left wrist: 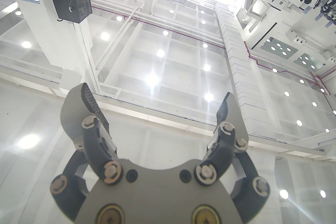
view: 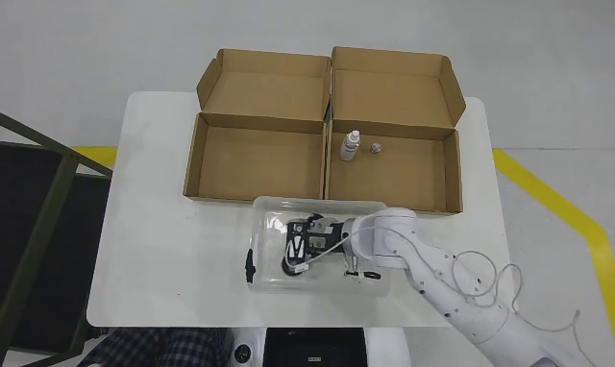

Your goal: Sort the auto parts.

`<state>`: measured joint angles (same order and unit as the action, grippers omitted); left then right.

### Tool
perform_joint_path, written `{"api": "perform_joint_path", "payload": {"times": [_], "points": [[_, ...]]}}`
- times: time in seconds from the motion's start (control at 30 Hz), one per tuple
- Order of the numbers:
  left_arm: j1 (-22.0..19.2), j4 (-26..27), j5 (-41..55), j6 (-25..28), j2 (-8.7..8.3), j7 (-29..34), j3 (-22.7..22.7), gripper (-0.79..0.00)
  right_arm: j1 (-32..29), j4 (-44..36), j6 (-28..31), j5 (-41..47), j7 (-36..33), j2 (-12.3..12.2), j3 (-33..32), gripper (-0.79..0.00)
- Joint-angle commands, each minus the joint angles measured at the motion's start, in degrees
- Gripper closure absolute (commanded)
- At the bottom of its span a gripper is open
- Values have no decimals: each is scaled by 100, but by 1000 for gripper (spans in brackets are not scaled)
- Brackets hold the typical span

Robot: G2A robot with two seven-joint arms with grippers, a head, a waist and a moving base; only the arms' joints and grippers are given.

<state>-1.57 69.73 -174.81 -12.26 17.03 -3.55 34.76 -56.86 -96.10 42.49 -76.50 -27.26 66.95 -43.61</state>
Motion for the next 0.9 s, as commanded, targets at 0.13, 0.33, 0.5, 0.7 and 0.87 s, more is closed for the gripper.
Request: {"api": "perform_joint_path", "payload": {"times": [0.13, 0.33, 0.5, 0.7, 0.87], "points": [[0, 0, 0, 0, 0, 0, 0, -785, -144, -392, 105, 319, 40, -79, -356, 0], [0, 0, 0, 0, 0, 0, 0, -785, -275, -795, 223, 767, 183, -161, -789, 0], [0, 0, 0, 0, 0, 0, 0, -785, -443, -1130, 378, 1105, 299, -259, -1269, 0], [0, 0, 0, 0, 0, 0, 0, -785, -644, -1451, 431, 1510, 455, -354, -1810, 0], [0, 0, 0, 0, 0, 0, 0, -785, -785, -1564, 500, 1800, 571, -428, -2246, 0]]}}
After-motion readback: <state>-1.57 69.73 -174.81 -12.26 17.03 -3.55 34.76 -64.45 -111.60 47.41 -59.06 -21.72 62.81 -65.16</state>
